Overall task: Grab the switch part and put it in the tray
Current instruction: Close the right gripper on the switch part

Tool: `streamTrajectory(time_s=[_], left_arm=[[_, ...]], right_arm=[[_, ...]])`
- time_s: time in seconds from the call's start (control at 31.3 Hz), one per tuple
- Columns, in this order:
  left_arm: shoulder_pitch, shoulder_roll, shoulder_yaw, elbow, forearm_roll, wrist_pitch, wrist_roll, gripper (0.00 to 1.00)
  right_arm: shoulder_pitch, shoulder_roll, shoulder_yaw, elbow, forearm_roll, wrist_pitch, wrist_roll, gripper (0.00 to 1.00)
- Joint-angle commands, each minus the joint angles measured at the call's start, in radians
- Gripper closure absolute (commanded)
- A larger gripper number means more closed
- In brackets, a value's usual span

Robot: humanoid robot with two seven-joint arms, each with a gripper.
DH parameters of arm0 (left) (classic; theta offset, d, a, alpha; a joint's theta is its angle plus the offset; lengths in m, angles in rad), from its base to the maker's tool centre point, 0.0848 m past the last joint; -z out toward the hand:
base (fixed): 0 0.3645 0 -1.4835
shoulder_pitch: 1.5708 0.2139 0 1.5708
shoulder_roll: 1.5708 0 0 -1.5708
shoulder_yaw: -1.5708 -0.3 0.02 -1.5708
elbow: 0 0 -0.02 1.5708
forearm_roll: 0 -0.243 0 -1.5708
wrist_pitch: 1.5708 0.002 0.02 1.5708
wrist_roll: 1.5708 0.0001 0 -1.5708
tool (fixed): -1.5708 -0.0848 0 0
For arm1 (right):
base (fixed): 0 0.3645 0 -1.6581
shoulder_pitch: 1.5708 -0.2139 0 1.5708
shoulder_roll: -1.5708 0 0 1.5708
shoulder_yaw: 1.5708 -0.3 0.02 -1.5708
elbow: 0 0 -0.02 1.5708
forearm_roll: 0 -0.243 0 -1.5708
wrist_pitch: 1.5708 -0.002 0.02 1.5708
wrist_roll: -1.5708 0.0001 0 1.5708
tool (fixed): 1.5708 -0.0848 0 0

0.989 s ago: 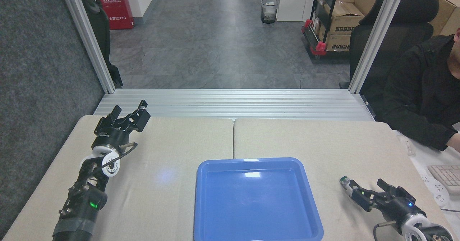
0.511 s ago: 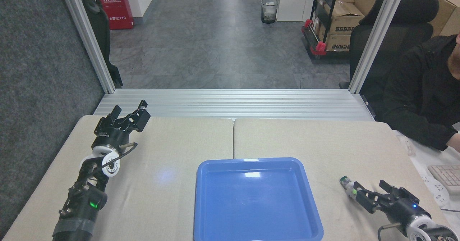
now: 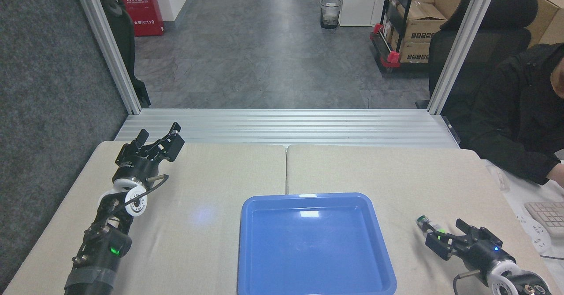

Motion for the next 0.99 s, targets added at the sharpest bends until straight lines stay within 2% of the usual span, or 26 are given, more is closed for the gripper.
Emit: streamTrajectory(time_s=[0.0, 0.22, 0.45, 0.54, 0.64, 0.73, 0.93, 0.96], left_arm=[[0.0, 0.0, -0.023, 0.0, 0.001, 0.0, 0.0, 0.0], [0.0, 0.0, -0.023, 0.0, 0.0, 0.0, 0.0, 0.0], [0.0, 0.0, -0.023, 0.0, 0.0, 0.0, 0.0, 0.0], [0.001, 0.0, -0.023, 0.0, 0.0, 0.0, 0.0, 0.0], [0.0, 0.0, -0.023, 0.0, 0.0, 0.0, 0.0, 0.0], [0.0, 0.0, -0.023, 0.0, 0.0, 0.0, 0.0, 0.0], [0.001, 0.0, -0.023, 0.0, 0.0, 0.0, 0.0, 0.0], [0.0, 0.0, -0.023, 0.0, 0.0, 0.0, 0.0, 0.0]], right_arm=[[-0.016, 0.03, 0.043, 0.042, 0.002, 0.0, 0.0, 0.02], [-0.016, 0.033, 0.072, 0.125, 0.005, 0.011, 0.0, 0.02], [-0.017, 0.045, 0.072, 0.136, 0.005, 0.011, -0.001, 0.04], [-0.019, 0.045, 0.069, 0.136, 0.004, 0.01, -0.003, 0.14], [-0.034, 0.045, 0.065, 0.136, 0.004, 0.008, -0.006, 0.31], [-0.047, 0.046, 0.057, 0.136, 0.001, 0.007, -0.009, 0.39], [-0.05, 0.046, 0.034, 0.13, -0.011, 0.0, -0.014, 0.46], [-0.05, 0.046, 0.023, 0.128, -0.011, 0.0, -0.018, 0.52]])
